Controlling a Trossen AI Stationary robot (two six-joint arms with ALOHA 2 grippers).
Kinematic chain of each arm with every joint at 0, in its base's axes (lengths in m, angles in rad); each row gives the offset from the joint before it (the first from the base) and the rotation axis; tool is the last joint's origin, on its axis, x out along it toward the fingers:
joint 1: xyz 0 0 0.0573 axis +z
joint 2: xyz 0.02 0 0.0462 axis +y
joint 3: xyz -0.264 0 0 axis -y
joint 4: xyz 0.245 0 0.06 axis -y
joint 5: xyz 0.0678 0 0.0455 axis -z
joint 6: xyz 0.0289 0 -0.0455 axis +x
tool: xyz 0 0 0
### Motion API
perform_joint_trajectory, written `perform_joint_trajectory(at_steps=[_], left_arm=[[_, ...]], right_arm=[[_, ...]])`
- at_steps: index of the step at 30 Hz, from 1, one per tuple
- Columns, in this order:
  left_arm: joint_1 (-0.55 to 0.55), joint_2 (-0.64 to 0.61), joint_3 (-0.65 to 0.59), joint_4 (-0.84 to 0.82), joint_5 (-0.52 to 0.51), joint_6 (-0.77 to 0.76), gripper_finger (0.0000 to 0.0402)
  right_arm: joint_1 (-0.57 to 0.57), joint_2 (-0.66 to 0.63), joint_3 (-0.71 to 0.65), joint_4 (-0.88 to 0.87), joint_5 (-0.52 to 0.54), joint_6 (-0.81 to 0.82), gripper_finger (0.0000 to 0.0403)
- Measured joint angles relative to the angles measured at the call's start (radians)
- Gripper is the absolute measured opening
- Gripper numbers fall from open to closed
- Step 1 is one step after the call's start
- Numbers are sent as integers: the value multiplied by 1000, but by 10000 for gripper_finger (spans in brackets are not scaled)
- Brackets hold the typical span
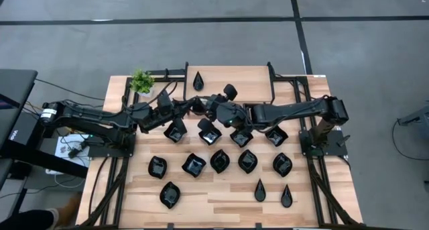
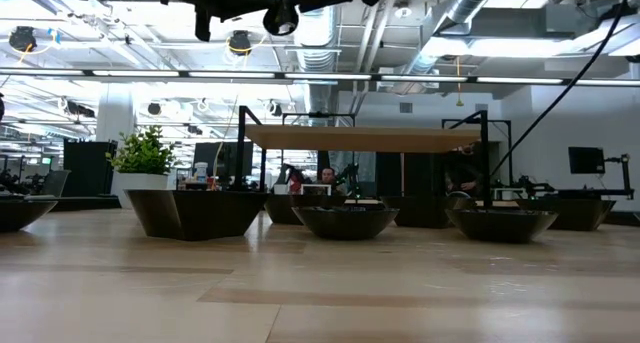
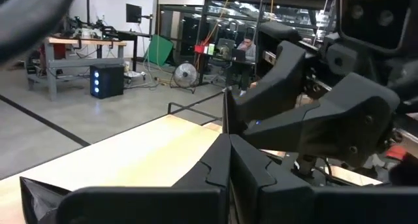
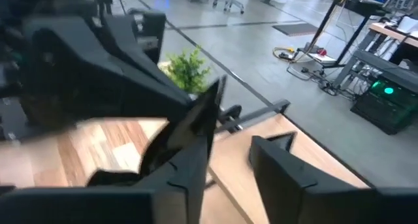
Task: Pick & Place Mini shaped plates
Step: Stack the black drop shaped plate on top of the black drop shaped plates on the shelf
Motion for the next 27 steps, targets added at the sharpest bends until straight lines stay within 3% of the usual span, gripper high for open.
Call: perform_joint_trajectory(at_steps=[8, 16, 22, 27], left_arm=[[11, -3, 0, -16, -42, 5, 4], [86, -1, 39, -23, -32, -47, 4], [199, 20, 165, -204, 21, -53, 4], [301, 148, 353, -398, 89, -99, 4]], right_arm=[[-12, -85, 0, -204, 78, 40, 168], [-28, -171, 0, -562, 81, 225, 166], [-33, -196, 0, -743, 52, 339, 152], [-32, -192, 0, -756, -12, 338, 145]])
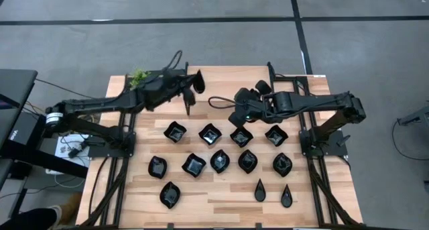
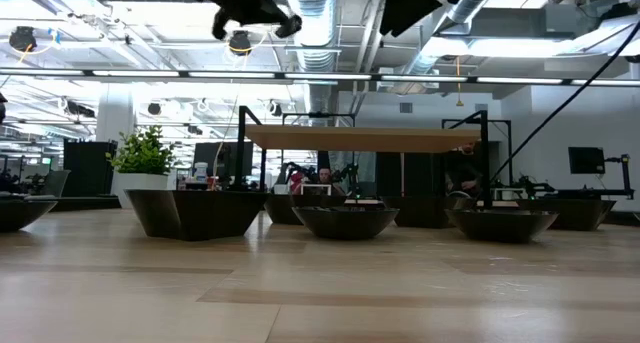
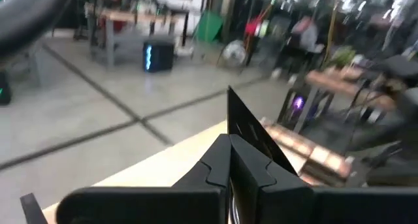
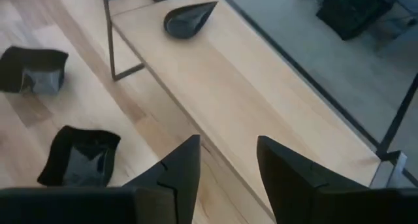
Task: Pick & Place Mini shaped plates
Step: Stack the black drop shaped plate on top of the black drop shaped plates on the shelf
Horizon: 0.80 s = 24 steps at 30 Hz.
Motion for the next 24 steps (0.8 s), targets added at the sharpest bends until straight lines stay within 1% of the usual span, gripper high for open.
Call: perform_joint_trajectory(at_steps=[3, 5, 8, 13, 15, 17, 20, 24], left_arm=[[62, 104, 119, -166, 37, -97, 4], [105, 155, 186, -249, 70, -175, 4], [154, 206, 245, -346, 114, -259, 4], [210, 234, 252, -400, 140, -335, 4], [228, 244, 253, -404, 165, -354, 4], [237, 254, 253, -412, 169, -367, 4], [244, 263, 253, -417, 173, -370, 4], [248, 274, 253, -445, 178, -376, 4]], right_arm=[[0, 3, 0, -35, -17, -4, 142], [0, 3, 0, -63, -22, -4, 140], [0, 0, 0, -106, -38, -4, 136], [0, -3, 0, -195, -37, -9, 132], [0, -4, -2, -222, -35, -37, 133], [0, -10, -23, -222, -28, -63, 132], [2, -55, -81, -199, -28, -90, 132], [8, -175, -211, -102, -34, -103, 132]])
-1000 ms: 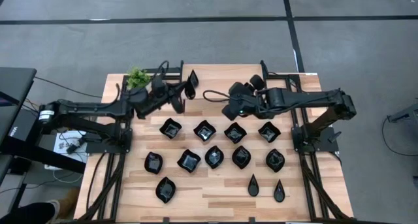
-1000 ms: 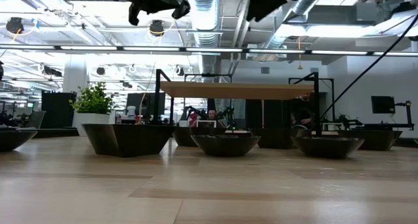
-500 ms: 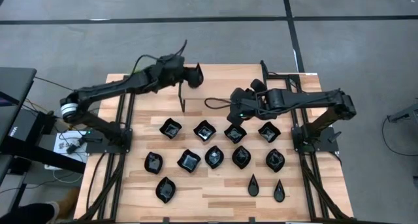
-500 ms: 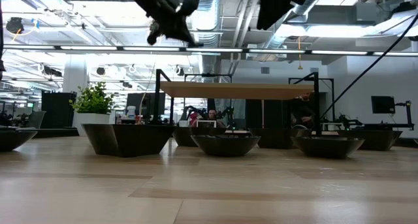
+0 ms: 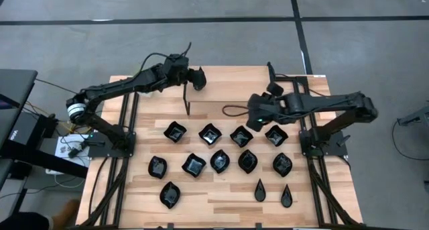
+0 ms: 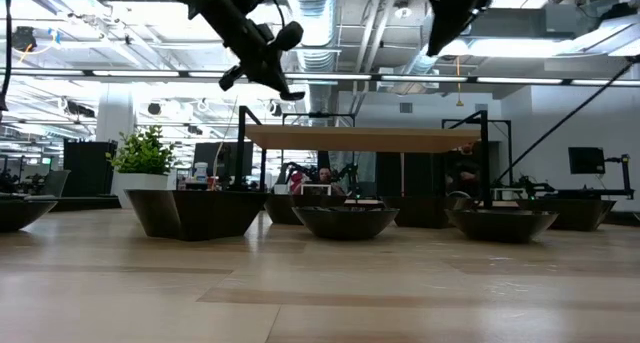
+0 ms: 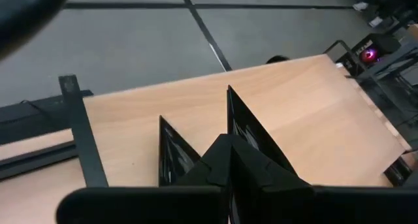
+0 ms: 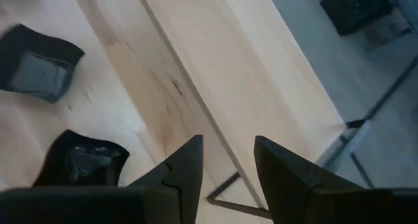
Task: Pick & Place Mini shaped plates
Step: Stack the black drop shaped plate on top of the black drop shaped plates on the shelf
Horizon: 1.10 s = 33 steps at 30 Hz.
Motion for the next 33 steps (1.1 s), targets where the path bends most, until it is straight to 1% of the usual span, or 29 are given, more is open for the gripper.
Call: perform_joint_trajectory(at_steps=[2, 4, 8, 11, 15, 18, 21, 25, 29, 33], left_arm=[[4, 1, -1, -8, 0, -2, 4], [10, 3, 0, -15, 4, -8, 4], [27, 3, 0, -39, 11, -22, 4], [38, 3, 0, -49, 11, -29, 4], [38, 3, 0, -50, 11, -40, 4], [44, 5, 0, -49, 11, -39, 4], [55, 26, -1, -48, 11, -38, 4], [67, 57, -1, -40, 21, -35, 4], [76, 76, -1, -24, 43, -36, 4], [76, 76, -1, -18, 38, -25, 4]], right_arm=[[0, -76, -71, 66, -29, -19, 131], [-1, -160, -137, 128, -86, -53, 131], [-2, -332, -259, 262, -237, -112, 131], [-3, -458, -345, 370, -329, -131, 131], [-3, -612, -462, 565, -394, -133, 131], [-3, -701, -540, 683, -422, -129, 131], [-2, -762, -598, 727, -426, -98, 131], [-2, -811, -639, 740, -453, -77, 131], [-2, -834, -669, 745, -471, -77, 131], [-2, -836, -672, 742, -474, -62, 131]])
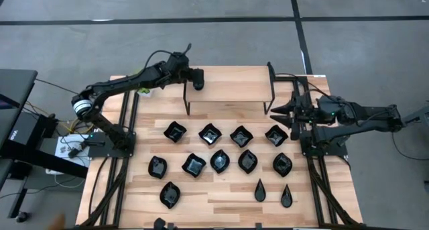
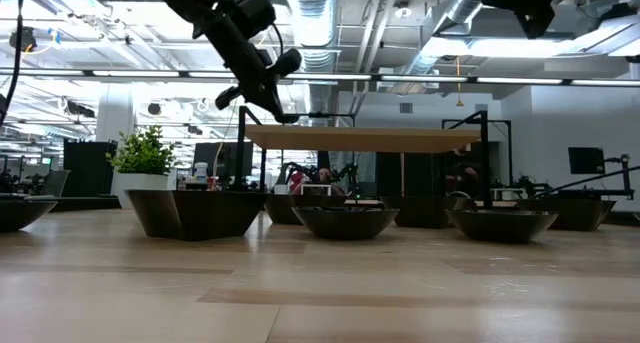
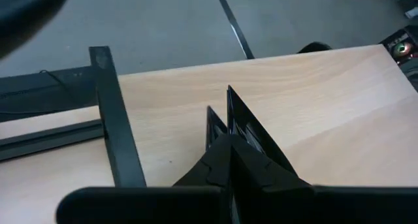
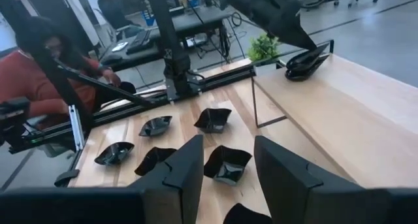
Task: Pick & Place Mini shaped plates
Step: Stack the black drop shaped plate on top of the black drop shaped plates on the shelf
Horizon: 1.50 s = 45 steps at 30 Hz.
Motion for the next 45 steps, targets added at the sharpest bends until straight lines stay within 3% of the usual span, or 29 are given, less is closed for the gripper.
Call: perform_joint_trajectory(at_steps=[30, 45], left_arm=[[21, 25, 0, 7, 22, 50, 4], [21, 20, 0, 6, 22, 54, 55]], right_arm=[[0, 1, 0, 5, 1, 3, 131], [0, 1, 0, 5, 1, 2, 131]])
